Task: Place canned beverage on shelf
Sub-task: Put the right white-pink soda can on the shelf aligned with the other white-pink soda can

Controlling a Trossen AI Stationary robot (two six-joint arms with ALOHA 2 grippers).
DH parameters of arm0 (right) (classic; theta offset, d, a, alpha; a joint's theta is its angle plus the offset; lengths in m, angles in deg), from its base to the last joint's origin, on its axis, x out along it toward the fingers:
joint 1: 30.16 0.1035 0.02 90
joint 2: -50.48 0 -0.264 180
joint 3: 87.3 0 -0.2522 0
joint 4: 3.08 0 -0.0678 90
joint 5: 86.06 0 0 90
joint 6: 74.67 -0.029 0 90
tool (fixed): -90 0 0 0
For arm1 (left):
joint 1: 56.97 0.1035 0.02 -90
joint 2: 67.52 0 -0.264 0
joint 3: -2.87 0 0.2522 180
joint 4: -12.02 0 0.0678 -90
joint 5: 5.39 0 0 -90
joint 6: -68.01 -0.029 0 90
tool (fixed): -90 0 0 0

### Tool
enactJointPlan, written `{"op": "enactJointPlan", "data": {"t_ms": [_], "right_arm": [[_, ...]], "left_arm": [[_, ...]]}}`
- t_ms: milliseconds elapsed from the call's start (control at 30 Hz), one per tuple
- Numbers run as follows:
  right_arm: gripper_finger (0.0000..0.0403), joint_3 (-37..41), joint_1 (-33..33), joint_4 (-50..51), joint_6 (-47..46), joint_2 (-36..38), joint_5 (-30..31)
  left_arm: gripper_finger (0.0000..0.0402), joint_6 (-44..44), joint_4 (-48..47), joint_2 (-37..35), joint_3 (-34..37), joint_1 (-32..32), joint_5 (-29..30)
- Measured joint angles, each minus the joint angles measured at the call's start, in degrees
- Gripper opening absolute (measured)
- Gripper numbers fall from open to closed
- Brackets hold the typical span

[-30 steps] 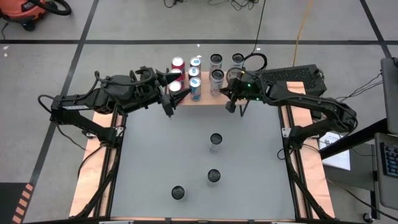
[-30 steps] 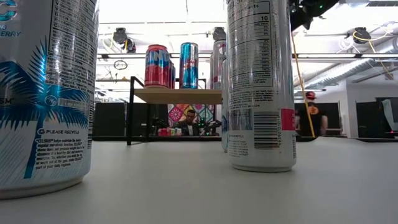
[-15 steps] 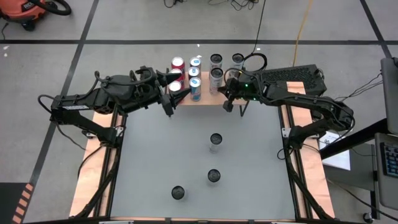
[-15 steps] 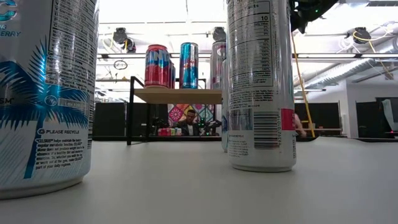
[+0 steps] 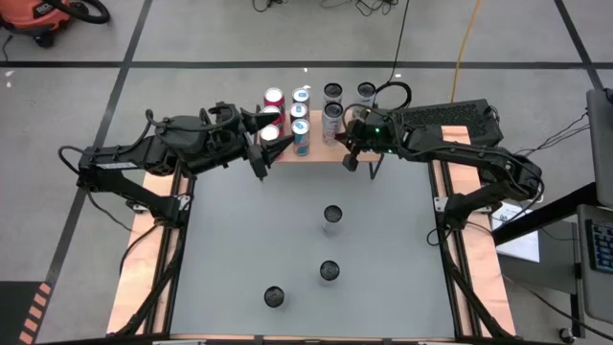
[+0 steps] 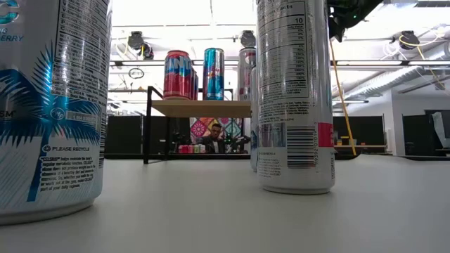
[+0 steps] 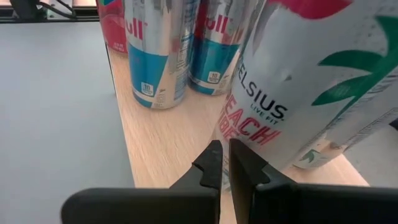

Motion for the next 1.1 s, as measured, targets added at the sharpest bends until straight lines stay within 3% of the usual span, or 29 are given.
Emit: {"op": "enactJointPlan", "data": {"t_ms": [1100], "right_arm": [[0.0,0.0,0.0,-4.8,0.0,-0.1,0.1]], "left_arm": [[0.0396,0.0,0.0,0.0,0.0,0.0,0.0]]}}
